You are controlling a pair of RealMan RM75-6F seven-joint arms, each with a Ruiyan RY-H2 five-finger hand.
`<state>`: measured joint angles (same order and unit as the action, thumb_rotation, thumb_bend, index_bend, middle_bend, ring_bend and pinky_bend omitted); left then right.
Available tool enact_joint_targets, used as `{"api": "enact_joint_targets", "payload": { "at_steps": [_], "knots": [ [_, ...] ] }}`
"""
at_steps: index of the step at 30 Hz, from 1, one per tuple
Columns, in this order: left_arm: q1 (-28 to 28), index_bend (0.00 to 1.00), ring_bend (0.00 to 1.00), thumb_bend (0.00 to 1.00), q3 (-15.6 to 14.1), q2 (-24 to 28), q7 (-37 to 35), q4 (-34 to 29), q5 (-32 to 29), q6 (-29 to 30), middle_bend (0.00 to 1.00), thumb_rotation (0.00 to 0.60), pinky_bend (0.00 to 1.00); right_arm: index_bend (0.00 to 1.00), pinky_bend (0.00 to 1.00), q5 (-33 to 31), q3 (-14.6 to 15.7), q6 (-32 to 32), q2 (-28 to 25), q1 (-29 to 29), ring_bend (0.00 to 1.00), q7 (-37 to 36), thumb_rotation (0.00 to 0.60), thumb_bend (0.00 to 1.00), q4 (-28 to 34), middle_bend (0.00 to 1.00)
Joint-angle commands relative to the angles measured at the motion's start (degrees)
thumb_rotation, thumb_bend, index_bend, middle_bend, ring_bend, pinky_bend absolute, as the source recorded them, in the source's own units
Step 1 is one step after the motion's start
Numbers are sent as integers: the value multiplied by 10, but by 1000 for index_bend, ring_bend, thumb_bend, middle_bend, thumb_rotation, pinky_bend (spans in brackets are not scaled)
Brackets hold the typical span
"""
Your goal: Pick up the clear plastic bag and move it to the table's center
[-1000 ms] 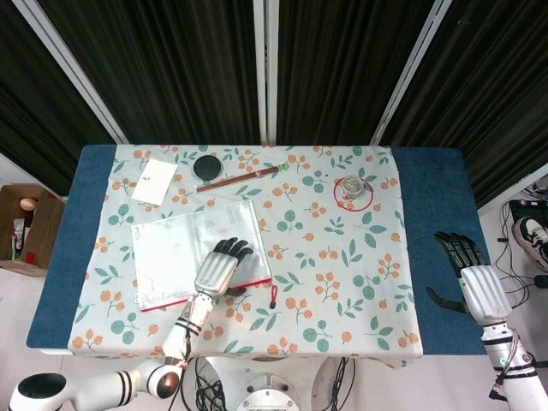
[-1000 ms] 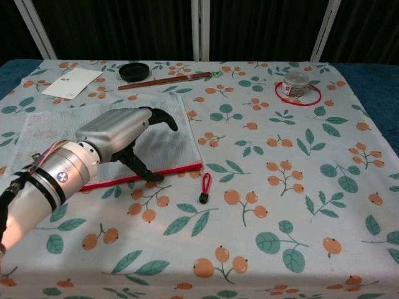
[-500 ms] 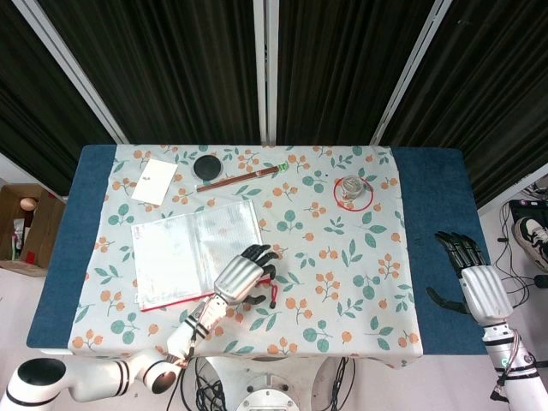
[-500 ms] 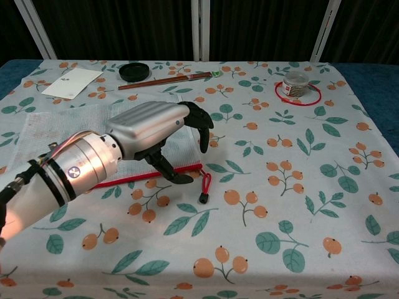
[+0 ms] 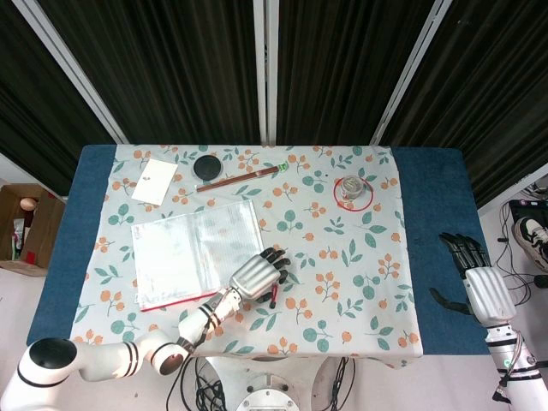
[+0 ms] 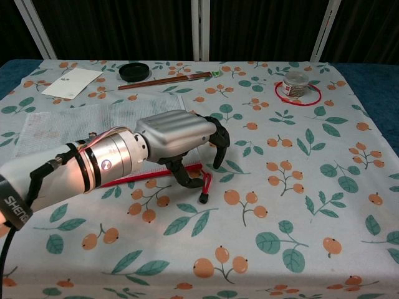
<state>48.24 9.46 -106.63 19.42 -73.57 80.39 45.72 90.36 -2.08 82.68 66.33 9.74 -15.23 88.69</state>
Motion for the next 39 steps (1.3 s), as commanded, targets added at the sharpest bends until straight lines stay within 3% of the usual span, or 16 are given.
{"api": "enact_joint_targets", "payload": {
  "at_steps": [1,31,39],
  "knots": [
    [6,460,103,263,-4,0,15,-2,-7,-4,192,600,149,7,0,0,0,0,0,-1,0,-1,600,155,-1,79],
    [21,569,103,263,-30,-18,95,5,-54,14,189,600,149,7,0,-1,-1,0,-2,-3,0,-1,600,155,2,79],
    [13,627,103,368,-33,-15,85,-3,-50,35,197,600,149,7,0,0,-4,2,-3,-2,0,1,600,155,4,78]
  ]
}}
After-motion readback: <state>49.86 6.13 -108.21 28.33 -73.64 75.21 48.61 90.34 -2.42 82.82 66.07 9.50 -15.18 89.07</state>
